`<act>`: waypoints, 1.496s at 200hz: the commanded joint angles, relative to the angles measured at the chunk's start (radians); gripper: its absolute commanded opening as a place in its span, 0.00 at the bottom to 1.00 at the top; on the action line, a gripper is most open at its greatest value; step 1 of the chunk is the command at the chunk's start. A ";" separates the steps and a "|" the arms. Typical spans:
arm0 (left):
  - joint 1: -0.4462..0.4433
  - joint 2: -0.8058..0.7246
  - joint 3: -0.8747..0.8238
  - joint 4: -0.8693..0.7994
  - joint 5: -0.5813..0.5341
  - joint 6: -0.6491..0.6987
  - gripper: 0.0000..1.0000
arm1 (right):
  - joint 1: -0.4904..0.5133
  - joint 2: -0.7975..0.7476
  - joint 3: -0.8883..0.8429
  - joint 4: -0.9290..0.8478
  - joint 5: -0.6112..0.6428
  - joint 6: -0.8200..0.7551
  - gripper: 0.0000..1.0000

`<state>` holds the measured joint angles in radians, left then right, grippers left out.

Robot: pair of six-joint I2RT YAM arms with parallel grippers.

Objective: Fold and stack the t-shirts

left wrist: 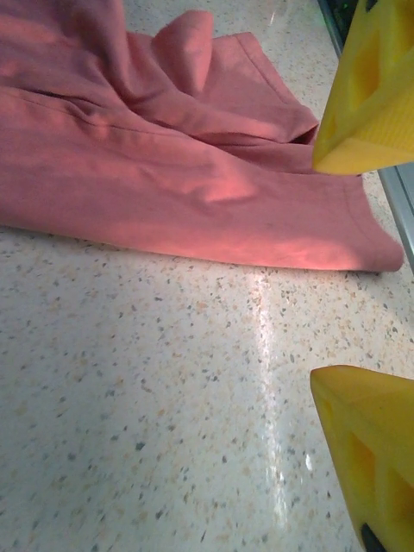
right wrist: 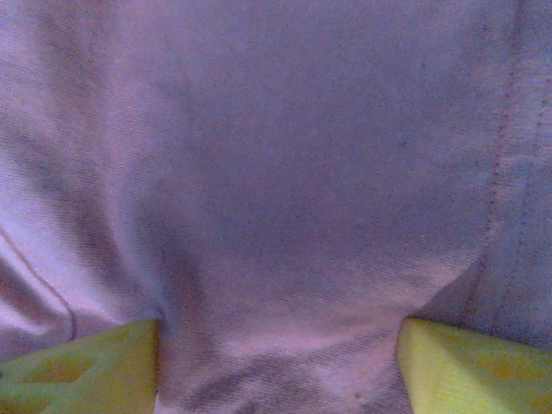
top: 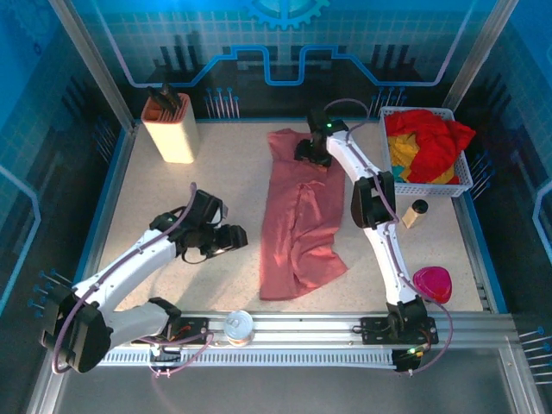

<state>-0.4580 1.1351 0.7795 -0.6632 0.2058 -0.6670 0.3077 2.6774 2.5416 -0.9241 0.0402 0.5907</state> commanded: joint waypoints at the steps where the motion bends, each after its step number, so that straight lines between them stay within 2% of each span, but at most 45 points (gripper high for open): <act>1: -0.030 0.032 -0.027 0.077 0.035 -0.056 0.62 | -0.056 0.050 -0.001 0.102 -0.087 0.071 0.73; 16: -0.048 0.068 -0.033 0.100 0.037 -0.066 0.61 | -0.078 0.054 -0.008 0.182 -0.143 0.087 0.74; 43: -0.094 0.140 -0.033 0.163 0.060 -0.086 0.61 | -0.106 0.062 -0.015 0.348 -0.339 0.072 0.77; 66: -0.134 0.202 -0.042 0.222 0.072 -0.100 0.61 | -0.104 -0.043 -0.116 0.433 -0.401 0.011 0.81; 80: -0.139 0.237 -0.047 0.236 0.073 -0.090 0.60 | -0.093 -0.161 -0.231 0.468 -0.365 -0.031 0.84; 89: -0.139 0.252 -0.049 0.241 0.072 -0.081 0.61 | -0.090 -0.233 -0.302 0.476 -0.346 -0.036 0.91; 107: -0.137 0.282 -0.007 0.178 0.077 -0.019 0.59 | -0.088 -0.380 -0.432 0.462 -0.337 -0.050 0.92; 122: -0.136 0.283 0.001 0.156 0.076 0.020 0.59 | -0.086 -0.499 -0.568 0.466 -0.323 -0.056 1.00; 146: -0.137 0.296 -0.016 0.181 0.116 0.026 0.59 | -0.082 -0.675 -0.791 0.456 -0.274 -0.057 1.00; 178: -0.139 0.319 -0.037 0.229 0.172 -0.004 0.56 | -0.070 -0.881 -0.996 0.270 -0.204 -0.070 1.00; 194: -0.146 0.318 -0.029 0.209 0.140 0.005 0.55 | -0.064 -0.964 -1.101 0.180 -0.169 -0.061 1.00; 224: -0.153 0.342 -0.030 0.240 0.152 -0.035 0.49 | -0.067 -1.175 -1.406 0.178 -0.132 -0.011 0.83; 249: -0.182 0.356 -0.033 0.261 0.141 -0.060 0.48 | -0.068 -1.300 -1.565 0.122 -0.129 -0.023 0.72; 262: -0.188 0.370 -0.039 0.275 0.132 -0.070 0.47 | -0.067 -1.351 -1.643 0.107 -0.112 -0.012 0.60; 299: -0.210 0.411 -0.043 0.337 0.138 -0.105 0.41 | -0.029 -1.454 -1.864 0.167 -0.190 0.069 0.53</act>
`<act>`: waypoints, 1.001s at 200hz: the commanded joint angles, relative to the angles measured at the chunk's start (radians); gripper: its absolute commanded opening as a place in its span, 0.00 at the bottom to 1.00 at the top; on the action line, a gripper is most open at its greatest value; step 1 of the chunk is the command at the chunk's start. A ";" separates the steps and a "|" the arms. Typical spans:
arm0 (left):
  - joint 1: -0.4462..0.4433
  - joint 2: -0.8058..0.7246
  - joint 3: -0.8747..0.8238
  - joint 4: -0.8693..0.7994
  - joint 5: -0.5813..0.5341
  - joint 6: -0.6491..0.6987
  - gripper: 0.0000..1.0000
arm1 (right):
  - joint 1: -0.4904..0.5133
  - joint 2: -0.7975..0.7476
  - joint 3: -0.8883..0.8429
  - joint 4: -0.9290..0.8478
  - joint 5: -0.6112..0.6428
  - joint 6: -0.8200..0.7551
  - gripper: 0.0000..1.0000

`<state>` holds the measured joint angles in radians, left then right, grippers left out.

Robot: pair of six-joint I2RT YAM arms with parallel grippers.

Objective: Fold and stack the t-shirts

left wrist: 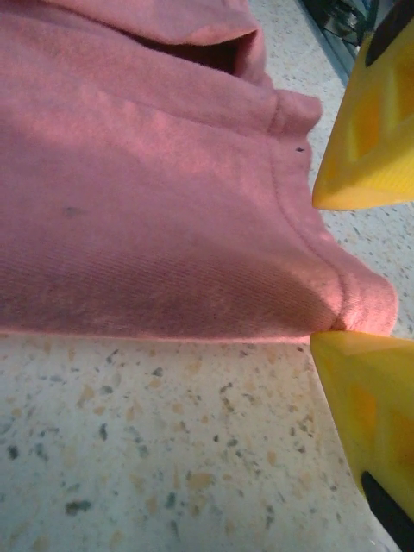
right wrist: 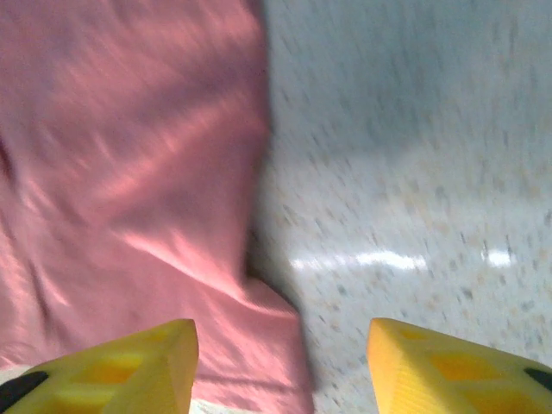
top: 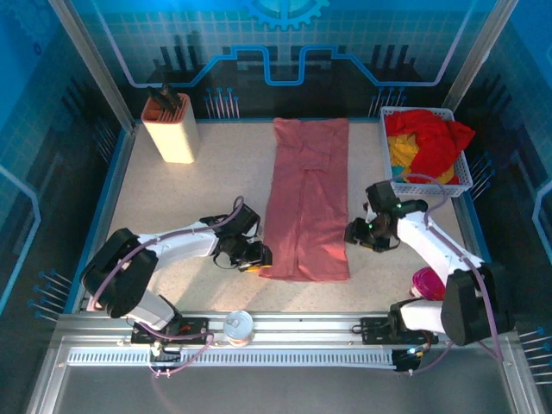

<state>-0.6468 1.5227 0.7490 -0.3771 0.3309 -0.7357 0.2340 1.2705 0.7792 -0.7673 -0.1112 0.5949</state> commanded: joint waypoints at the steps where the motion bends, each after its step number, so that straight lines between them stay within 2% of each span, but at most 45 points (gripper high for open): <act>1: -0.021 0.024 -0.014 0.052 0.013 -0.038 0.40 | 0.049 -0.050 -0.106 0.014 -0.038 0.067 0.53; 23: -0.041 0.048 -0.006 0.065 0.006 -0.052 0.39 | 0.095 -0.057 -0.170 0.046 -0.026 0.105 0.48; 38: -0.050 0.056 -0.008 0.071 0.000 -0.057 0.37 | 0.107 -0.057 -0.204 0.084 -0.058 0.117 0.41; 88: -0.059 0.065 -0.017 0.069 -0.006 -0.059 0.31 | 0.130 -0.056 -0.287 0.227 -0.159 0.161 0.41; 120: -0.060 0.060 -0.027 0.069 -0.015 -0.059 0.27 | 0.140 -0.088 -0.323 0.285 -0.160 0.200 0.41; 184: -0.060 0.051 -0.003 0.048 -0.010 -0.054 0.12 | 0.160 -0.102 -0.316 0.289 -0.173 0.207 0.33; 200: -0.062 0.044 -0.003 0.040 -0.015 -0.053 0.12 | 0.169 -0.102 -0.317 0.290 -0.167 0.206 0.31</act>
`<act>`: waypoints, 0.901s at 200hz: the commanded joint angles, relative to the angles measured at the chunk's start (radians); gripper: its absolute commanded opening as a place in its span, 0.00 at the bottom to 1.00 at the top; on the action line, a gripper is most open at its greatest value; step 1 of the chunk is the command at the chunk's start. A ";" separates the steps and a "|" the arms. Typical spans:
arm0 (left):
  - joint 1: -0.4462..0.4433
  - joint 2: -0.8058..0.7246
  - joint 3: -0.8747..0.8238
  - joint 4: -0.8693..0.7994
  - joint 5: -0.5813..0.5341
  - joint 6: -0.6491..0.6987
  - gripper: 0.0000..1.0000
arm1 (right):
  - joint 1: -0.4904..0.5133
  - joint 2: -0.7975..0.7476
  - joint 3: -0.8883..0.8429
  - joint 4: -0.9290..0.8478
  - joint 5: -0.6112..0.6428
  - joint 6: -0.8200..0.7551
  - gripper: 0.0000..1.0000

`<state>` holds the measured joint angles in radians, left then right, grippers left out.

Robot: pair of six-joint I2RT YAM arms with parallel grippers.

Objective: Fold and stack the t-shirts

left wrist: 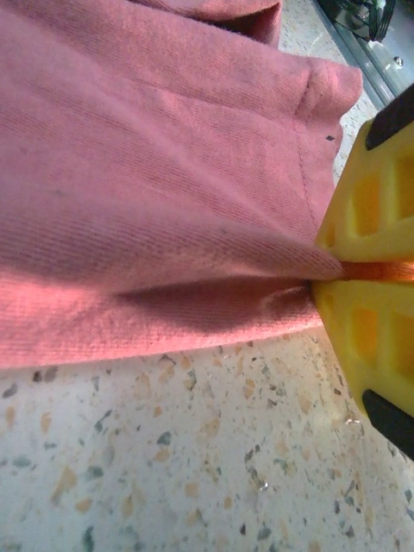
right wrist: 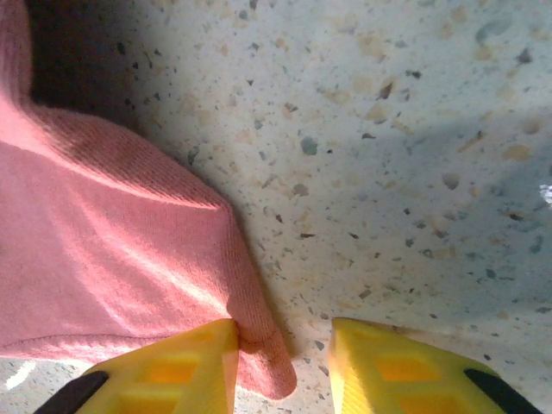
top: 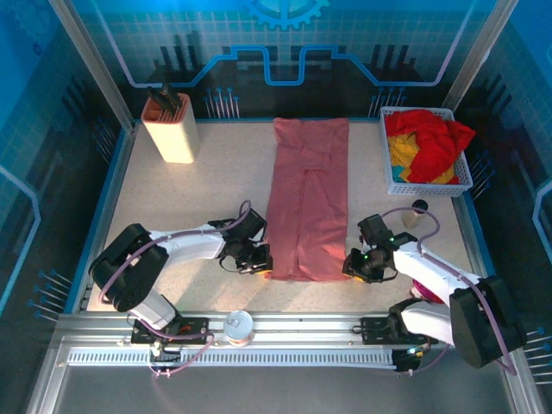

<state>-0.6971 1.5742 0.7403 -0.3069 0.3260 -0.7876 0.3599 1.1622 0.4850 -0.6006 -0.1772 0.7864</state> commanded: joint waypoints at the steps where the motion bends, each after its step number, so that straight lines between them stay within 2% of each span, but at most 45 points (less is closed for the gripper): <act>1: -0.012 -0.009 0.006 -0.031 -0.011 -0.001 0.12 | 0.043 0.007 -0.024 0.124 -0.100 0.015 0.30; 16: -0.013 -0.013 0.006 -0.036 -0.014 -0.001 0.12 | 0.048 0.009 -0.028 0.136 -0.104 0.015 0.27; 30: -0.014 -0.012 0.009 -0.041 -0.014 0.000 0.12 | 0.054 0.007 -0.024 0.137 -0.108 0.019 0.20; 65: -0.018 -0.020 0.011 -0.052 -0.019 0.002 0.12 | 0.073 -0.017 -0.012 0.109 -0.086 0.022 0.18; 99: -0.020 -0.026 0.012 -0.055 -0.022 0.001 0.11 | 0.076 -0.037 -0.010 0.082 -0.077 0.022 0.09; 126: -0.027 -0.027 0.008 -0.061 -0.024 -0.003 0.08 | 0.076 -0.060 -0.014 0.038 -0.055 0.030 0.06; 134: -0.031 -0.029 0.006 -0.065 -0.023 -0.005 0.04 | 0.076 -0.068 -0.018 0.023 -0.051 0.036 0.06; 151: -0.047 -0.037 -0.003 -0.070 -0.027 -0.017 0.02 | 0.077 -0.086 -0.030 -0.018 -0.048 0.054 0.00; 180: -0.095 -0.063 -0.033 -0.067 -0.036 -0.065 0.00 | 0.078 -0.134 -0.042 -0.101 -0.039 0.067 0.00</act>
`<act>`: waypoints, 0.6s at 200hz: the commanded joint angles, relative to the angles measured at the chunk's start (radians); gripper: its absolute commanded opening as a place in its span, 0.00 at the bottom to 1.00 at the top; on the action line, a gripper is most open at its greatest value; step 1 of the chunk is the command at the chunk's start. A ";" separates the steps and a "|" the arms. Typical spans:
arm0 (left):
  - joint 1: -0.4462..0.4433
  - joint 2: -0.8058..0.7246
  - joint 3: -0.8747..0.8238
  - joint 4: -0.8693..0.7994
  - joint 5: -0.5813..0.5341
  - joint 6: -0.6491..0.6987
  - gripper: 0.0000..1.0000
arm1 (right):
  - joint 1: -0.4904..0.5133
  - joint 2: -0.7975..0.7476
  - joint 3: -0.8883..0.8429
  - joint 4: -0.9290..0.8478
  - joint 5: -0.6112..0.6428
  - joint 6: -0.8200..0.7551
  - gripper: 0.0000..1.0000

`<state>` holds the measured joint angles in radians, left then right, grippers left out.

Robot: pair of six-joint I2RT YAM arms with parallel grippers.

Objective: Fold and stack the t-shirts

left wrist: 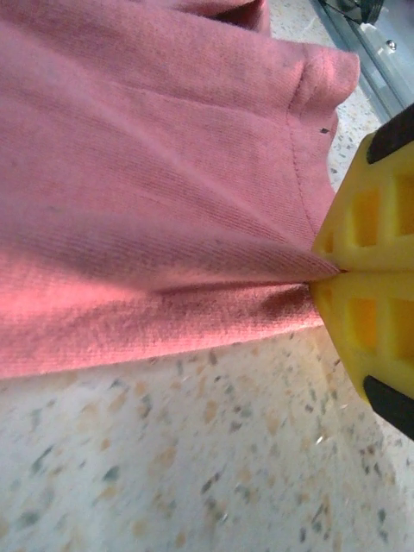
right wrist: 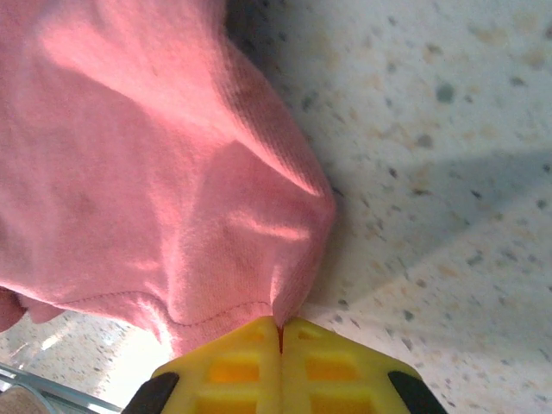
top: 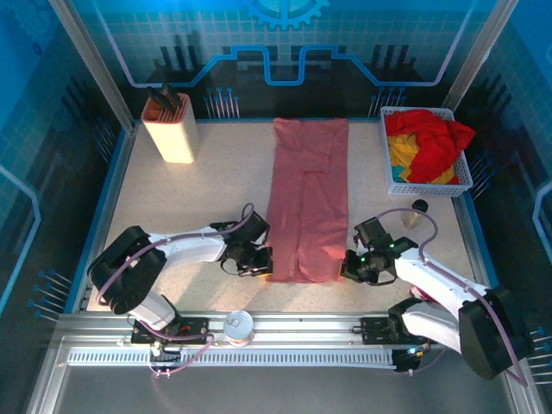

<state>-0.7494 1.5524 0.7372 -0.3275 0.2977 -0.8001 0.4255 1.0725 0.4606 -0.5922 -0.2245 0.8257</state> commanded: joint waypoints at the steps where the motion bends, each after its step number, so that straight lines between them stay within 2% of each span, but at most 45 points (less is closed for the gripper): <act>1: -0.045 -0.042 -0.032 -0.046 -0.008 -0.054 0.00 | 0.013 -0.047 -0.019 -0.111 0.008 0.028 0.00; 74: -0.223 -0.210 -0.109 -0.093 -0.082 -0.242 0.00 | 0.017 -0.290 -0.006 -0.339 0.043 0.095 0.00; 120: -0.234 -0.295 -0.024 -0.172 -0.134 -0.250 0.00 | 0.018 -0.355 0.059 -0.359 0.010 0.126 0.00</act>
<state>-0.9802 1.2881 0.6426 -0.4015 0.2127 -1.0317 0.4274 0.7345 0.4541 -0.9009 -0.1997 0.9180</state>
